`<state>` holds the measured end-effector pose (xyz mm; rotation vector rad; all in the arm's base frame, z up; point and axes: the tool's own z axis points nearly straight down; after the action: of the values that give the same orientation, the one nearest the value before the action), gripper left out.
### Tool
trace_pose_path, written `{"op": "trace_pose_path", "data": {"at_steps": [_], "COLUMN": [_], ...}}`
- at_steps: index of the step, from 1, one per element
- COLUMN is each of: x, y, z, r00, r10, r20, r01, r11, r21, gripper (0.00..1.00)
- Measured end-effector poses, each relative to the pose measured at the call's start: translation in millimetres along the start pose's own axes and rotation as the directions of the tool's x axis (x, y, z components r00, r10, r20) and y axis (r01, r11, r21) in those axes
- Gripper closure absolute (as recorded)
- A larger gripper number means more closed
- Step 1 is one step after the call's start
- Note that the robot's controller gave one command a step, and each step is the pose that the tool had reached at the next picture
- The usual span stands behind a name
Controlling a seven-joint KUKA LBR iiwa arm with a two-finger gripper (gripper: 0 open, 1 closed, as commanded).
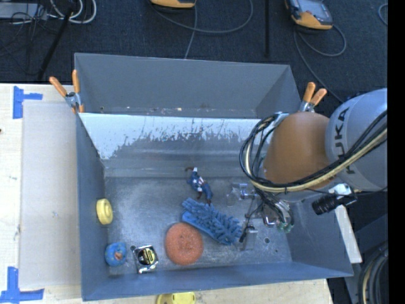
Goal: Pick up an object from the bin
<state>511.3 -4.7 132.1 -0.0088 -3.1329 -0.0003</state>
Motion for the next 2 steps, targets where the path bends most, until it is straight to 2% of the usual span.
{"op": "trace_pose_path", "data": {"at_steps": [1, 2], "x": [-1.6, -1.6], "y": [0.1, 0.1], "z": [-4.3, -4.3], "r00": [1.0, 1.0], "r10": [-0.001, -0.001], "r20": [0.007, 0.007], "r01": [0.001, 0.001], "r11": [1.0, 1.0], "r21": [0.0, 0.0], "gripper": [1.0, 0.0]}}
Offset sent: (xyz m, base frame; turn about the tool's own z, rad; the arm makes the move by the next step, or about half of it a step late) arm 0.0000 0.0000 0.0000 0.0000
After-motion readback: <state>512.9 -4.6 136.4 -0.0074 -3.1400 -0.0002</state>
